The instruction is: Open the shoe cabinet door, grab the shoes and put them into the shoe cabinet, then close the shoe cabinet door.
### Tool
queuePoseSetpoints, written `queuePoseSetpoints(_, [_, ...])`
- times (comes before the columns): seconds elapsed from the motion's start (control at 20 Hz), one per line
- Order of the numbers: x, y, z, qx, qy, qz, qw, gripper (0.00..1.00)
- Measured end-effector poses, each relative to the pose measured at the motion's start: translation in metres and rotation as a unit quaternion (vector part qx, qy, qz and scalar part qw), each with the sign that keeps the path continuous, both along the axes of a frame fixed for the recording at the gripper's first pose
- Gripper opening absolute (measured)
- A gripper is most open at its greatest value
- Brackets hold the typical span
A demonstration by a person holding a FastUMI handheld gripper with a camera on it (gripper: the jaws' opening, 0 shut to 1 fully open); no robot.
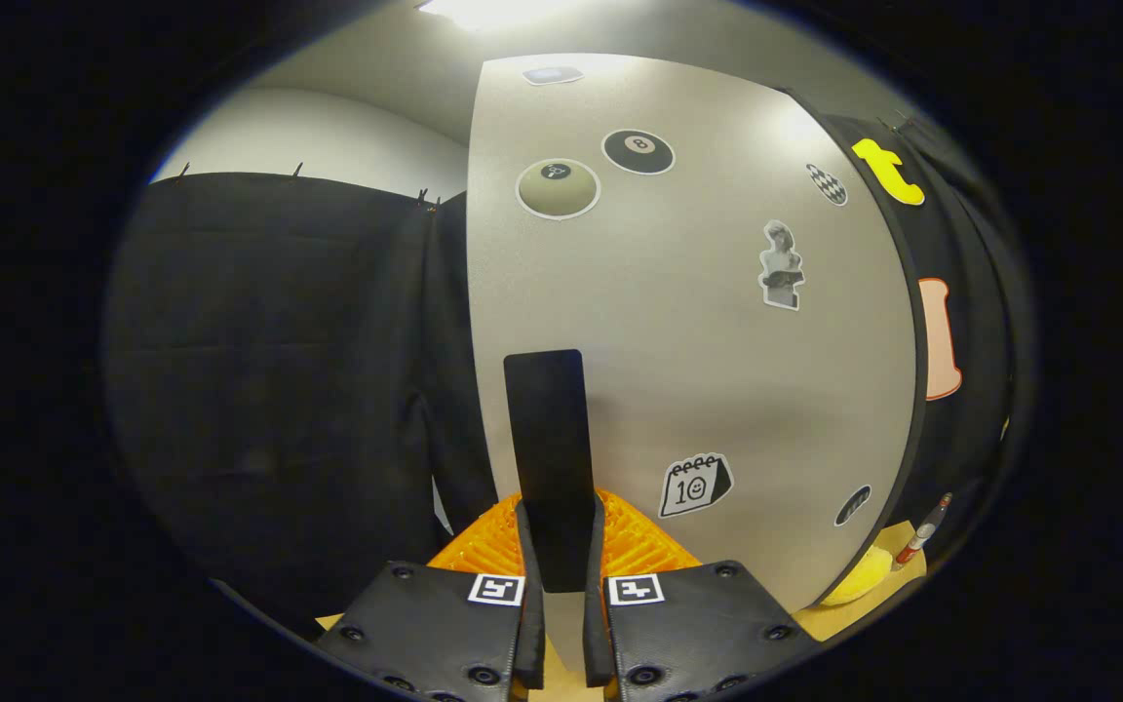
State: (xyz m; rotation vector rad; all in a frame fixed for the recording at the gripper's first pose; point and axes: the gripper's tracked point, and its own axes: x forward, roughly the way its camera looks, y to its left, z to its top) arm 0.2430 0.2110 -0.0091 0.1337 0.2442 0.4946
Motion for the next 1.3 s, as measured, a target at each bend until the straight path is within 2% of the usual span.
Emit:
queuePoseSetpoints(0.85, [-0.022, -0.048, 0.006, -0.009, -0.008, 0.01, 1.0, 0.17])
queuePoseSetpoints(1.3, [-0.019, -0.07, 0.005, -0.014, -0.014, -0.016, 1.0, 0.17])
